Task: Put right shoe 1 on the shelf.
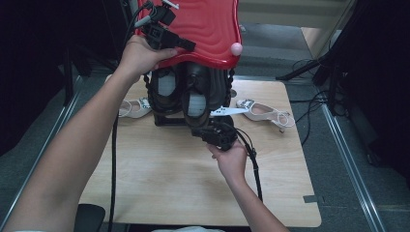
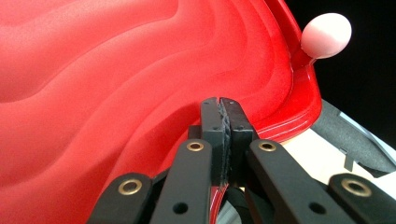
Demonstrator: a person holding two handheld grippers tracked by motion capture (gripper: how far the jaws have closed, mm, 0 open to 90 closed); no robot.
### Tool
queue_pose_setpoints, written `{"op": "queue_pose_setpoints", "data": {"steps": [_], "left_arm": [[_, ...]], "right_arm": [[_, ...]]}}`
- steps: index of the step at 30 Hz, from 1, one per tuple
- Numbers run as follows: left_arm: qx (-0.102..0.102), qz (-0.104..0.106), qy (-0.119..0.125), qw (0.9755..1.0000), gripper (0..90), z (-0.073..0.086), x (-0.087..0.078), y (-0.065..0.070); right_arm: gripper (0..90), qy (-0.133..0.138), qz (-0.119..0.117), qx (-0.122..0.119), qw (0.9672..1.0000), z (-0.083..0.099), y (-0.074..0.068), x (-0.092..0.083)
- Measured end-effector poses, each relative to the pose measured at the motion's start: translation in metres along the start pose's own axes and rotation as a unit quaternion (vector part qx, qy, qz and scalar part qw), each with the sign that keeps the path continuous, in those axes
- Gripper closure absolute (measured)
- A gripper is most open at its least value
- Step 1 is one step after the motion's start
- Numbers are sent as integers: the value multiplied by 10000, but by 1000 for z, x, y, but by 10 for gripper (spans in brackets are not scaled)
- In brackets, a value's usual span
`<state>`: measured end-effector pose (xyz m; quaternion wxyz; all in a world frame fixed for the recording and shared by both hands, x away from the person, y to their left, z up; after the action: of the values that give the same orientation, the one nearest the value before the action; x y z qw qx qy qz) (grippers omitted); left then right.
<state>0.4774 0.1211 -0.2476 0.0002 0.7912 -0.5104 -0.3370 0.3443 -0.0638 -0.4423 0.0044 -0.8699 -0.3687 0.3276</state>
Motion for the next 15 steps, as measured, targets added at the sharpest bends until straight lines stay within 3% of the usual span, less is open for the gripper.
{"op": "queue_pose_setpoints", "data": {"steps": [2,7,10,15], "left_arm": [[6,3,5,10000,894,0,0,0],[4,15,23,10000,895,0,0,0],[-5,29,17,10000,896,1,0,0],[7,20,31,10000,899,1,0,-1]], "right_arm": [[900,64,134,-46,9999,-1,-1,4],[900,83,130,-8,9999,-6,0,14],[900,142,342,-164,9992,-7,-6,18],[900,334,435,-67,9985,-13,-6,23]]}}
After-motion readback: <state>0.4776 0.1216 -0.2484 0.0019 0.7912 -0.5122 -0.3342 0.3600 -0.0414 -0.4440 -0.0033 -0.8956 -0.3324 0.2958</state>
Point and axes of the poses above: each handheld gripper's, and its own axes: x roughly forward along the jaws, z roughly out of its underside, y roughly to its right, the point moved 2 cm from there along x, roughly forward along the jaws, and after that the axes turned 12 degrees about z, right-handed, at the moved point
